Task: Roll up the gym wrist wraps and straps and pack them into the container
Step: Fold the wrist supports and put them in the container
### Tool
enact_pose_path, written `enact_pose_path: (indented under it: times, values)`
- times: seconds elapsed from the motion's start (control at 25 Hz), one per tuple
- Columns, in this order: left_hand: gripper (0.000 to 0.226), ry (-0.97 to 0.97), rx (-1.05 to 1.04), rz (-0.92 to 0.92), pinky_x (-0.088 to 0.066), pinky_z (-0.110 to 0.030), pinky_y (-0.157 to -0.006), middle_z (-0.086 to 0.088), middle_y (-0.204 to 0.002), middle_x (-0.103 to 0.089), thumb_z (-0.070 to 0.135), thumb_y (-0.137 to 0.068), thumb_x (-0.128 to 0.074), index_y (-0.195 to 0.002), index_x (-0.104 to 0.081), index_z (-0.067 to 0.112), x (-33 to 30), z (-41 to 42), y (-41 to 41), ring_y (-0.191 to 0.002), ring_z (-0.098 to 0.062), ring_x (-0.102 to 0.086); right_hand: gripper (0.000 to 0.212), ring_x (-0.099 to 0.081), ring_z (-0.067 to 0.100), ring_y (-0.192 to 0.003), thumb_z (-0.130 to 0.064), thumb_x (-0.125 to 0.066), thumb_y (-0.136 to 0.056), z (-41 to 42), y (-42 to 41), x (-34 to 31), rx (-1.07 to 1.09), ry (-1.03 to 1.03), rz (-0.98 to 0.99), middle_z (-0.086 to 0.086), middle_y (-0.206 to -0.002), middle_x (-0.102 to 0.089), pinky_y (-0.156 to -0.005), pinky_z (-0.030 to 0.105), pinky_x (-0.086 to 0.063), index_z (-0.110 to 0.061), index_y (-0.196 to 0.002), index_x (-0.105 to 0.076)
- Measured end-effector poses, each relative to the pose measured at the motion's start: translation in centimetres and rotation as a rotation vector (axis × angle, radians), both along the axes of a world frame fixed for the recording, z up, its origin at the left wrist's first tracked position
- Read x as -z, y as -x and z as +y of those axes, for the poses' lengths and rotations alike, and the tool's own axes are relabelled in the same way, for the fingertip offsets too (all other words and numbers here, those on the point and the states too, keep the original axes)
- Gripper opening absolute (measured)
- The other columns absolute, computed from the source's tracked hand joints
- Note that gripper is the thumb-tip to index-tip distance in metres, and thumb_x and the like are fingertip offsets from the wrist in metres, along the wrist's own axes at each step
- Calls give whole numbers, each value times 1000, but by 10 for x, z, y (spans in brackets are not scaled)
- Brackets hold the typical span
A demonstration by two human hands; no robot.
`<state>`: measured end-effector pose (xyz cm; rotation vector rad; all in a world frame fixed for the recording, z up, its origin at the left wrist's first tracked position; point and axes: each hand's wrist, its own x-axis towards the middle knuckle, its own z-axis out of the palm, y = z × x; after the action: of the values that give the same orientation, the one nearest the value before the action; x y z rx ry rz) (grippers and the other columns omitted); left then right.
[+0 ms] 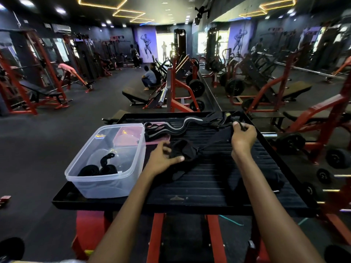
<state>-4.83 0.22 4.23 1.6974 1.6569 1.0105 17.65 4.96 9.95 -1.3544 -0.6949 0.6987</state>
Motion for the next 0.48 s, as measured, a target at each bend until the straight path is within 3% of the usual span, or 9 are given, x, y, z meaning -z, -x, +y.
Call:
enact_pose_path:
  times: [0.04,0.12,0.28,0.4,0.48]
  values:
    - [78,32,30,-5,-45,-23,-89,5,-110,-60,46,-51,-86,-116,-48,26,10,-2,-1,-100,-13,-57,17,-56,17,-86,-22,-62,-90,1,-2,1,-37,-33,133,5,-97,-59,-74,26,-45,-8,-99,-59]
    - [74,36,54,161,-42,-32,-97,11,-115,-59,54,-52,-82,-113,-48,31,26,-5,-7,-106,-9,-55,14,-58,16,-82,-20,-67,-86,0,1,9,-134,-30,272,5,-90,-63,-71,24,-47,-9,-92,-62]
    - [63,-103,-51,257,-39,-37,-95,12,-114,-60,47,-65,-76,-118,-42,38,29,-4,-18,-108,-9,-57,16,-55,16,-78,-14,-66,-86,0,9,30,-252,143,1,4,-89,-62,-74,28,-46,-8,-100,-65]
    - [71,-188,-54,526,-38,-37,-92,4,-131,-49,30,-82,-60,-142,-24,44,38,-8,-19,-115,-18,-51,14,-55,18,-83,-16,-56,-92,5,2,19,-94,111,-194,4,-92,-60,-72,29,-40,-8,-101,-63]
    - [81,-248,5,703,-40,-38,-91,2,-140,-40,9,-83,-49,-145,-14,45,41,-8,-18,-113,-25,-48,7,-53,20,-85,-16,-52,-95,12,-7,4,3,102,-212,5,-93,-57,-71,29,-39,-10,-94,-56]
